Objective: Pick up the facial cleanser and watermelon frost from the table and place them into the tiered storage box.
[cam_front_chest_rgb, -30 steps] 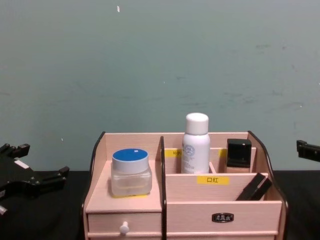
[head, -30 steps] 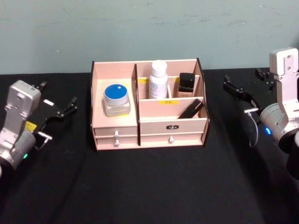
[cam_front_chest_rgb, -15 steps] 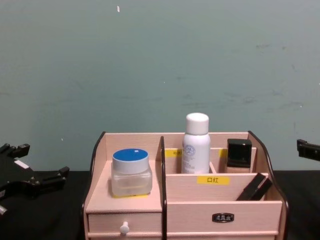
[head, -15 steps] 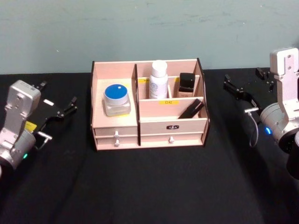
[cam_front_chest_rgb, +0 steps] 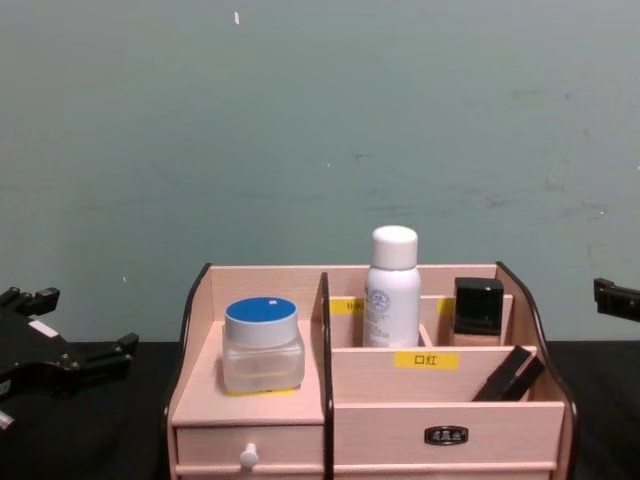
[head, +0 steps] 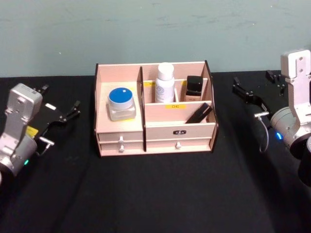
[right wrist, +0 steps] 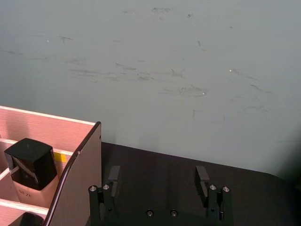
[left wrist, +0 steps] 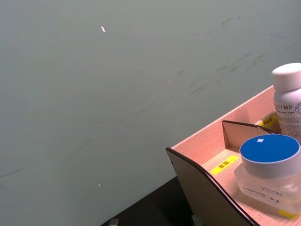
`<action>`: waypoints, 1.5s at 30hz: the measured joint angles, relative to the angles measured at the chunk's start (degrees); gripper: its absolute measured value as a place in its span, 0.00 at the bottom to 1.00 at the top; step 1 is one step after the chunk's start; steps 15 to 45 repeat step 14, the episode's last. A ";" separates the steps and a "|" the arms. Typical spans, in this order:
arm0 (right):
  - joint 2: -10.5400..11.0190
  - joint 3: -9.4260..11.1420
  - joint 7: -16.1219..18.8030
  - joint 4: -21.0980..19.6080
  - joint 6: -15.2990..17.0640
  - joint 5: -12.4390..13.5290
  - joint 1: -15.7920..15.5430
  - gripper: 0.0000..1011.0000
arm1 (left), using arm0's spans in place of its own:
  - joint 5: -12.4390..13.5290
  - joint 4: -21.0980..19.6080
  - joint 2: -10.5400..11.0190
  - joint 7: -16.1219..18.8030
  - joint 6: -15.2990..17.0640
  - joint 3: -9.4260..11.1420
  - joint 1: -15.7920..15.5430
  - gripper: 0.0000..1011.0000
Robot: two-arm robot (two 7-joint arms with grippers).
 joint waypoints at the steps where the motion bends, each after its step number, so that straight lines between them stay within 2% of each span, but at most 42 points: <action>1: 0.00 0.00 0.00 0.00 0.00 0.00 0.00 0.99 | 0.00 0.00 0.00 0.00 0.00 0.00 0.00 0.99; 45: 0.00 0.00 0.00 0.00 0.00 0.02 0.00 0.99 | 0.00 0.00 0.00 0.00 0.00 0.00 0.00 0.99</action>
